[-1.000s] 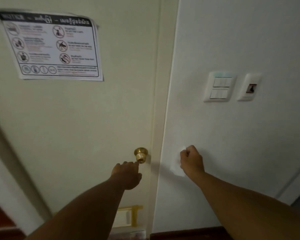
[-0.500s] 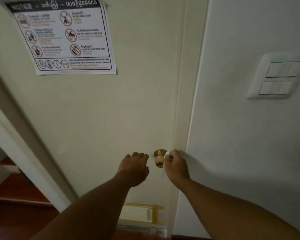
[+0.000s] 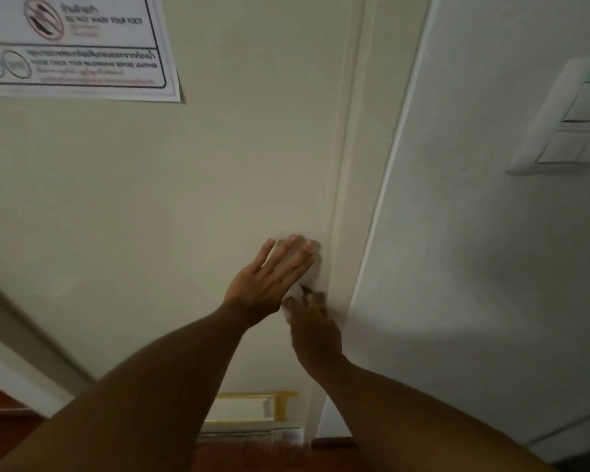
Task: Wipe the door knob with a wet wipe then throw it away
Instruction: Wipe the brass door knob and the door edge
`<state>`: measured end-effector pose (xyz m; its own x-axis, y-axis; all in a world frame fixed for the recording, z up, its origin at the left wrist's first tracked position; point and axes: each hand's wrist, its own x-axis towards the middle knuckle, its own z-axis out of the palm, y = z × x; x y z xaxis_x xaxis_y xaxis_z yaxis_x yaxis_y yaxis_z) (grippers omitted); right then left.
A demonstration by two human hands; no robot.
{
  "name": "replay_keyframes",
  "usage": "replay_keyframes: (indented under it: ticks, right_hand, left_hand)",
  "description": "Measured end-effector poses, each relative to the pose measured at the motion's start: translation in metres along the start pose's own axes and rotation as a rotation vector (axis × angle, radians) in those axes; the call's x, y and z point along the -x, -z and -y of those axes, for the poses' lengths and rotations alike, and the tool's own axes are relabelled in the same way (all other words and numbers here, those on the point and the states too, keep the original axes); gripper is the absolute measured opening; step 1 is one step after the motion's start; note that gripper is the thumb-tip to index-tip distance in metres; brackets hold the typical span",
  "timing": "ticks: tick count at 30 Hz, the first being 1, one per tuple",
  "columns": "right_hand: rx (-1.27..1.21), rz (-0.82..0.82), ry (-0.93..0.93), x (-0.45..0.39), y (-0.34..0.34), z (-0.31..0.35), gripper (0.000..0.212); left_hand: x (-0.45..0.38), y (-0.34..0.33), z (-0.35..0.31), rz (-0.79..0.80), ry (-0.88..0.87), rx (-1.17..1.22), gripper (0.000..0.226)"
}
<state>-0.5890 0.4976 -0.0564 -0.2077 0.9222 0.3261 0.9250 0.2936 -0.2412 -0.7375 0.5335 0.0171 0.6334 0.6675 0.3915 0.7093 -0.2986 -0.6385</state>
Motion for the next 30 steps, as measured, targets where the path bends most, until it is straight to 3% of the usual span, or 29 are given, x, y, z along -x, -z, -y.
replay_keyframes:
  ticks: [3, 6, 8, 12, 17, 21, 24, 26, 27, 30]
  right_hand:
    - [-0.052, 0.015, -0.033, -0.001, -0.01, 0.008, 0.033]
    - [-0.119, 0.007, -0.139, -0.006, -0.015, 0.016, 0.038]
    - [-0.209, 0.036, -0.262, -0.009, -0.019, 0.026, 0.043]
    - [-0.467, -0.034, -0.585, -0.018, -0.03, 0.048, 0.044]
    - [-0.943, -0.197, -1.017, -0.039, -0.034, 0.057, 0.054]
    - [-1.313, 0.003, -1.102, -0.039, -0.022, 0.039, 0.03]
    - [-1.719, 0.019, -1.301, -0.033, -0.012, 0.036, 0.059]
    - [-1.689, 0.06, -1.283, -0.029, -0.02, 0.042, 0.069]
    - [-1.559, 0.074, -1.25, -0.027, -0.024, 0.045, 0.07]
    - [-0.906, 0.094, -0.985, -0.019, -0.022, 0.04, 0.078]
  left_hand:
    - [-0.007, -0.019, 0.013, -0.068, -0.035, -0.05, 0.082]
    - [-0.011, -0.03, 0.024, -0.034, -0.09, -0.051, 0.11]
    - [-0.012, -0.036, 0.027, -0.005, -0.106, -0.058, 0.131]
    - [-0.012, -0.037, 0.027, 0.005, -0.115, -0.088, 0.144]
    - [-0.014, -0.035, 0.026, 0.005, -0.137, -0.105, 0.138]
    - [-0.014, -0.037, 0.026, 0.029, -0.136, -0.098, 0.144]
    - [-0.013, -0.038, 0.025, 0.028, -0.128, -0.101, 0.143]
    - [-0.013, -0.038, 0.025, 0.025, -0.125, -0.117, 0.142]
    - [-0.013, -0.039, 0.024, 0.018, -0.127, -0.124, 0.142]
    - [-0.014, -0.041, 0.023, -0.011, -0.126, -0.138, 0.142]
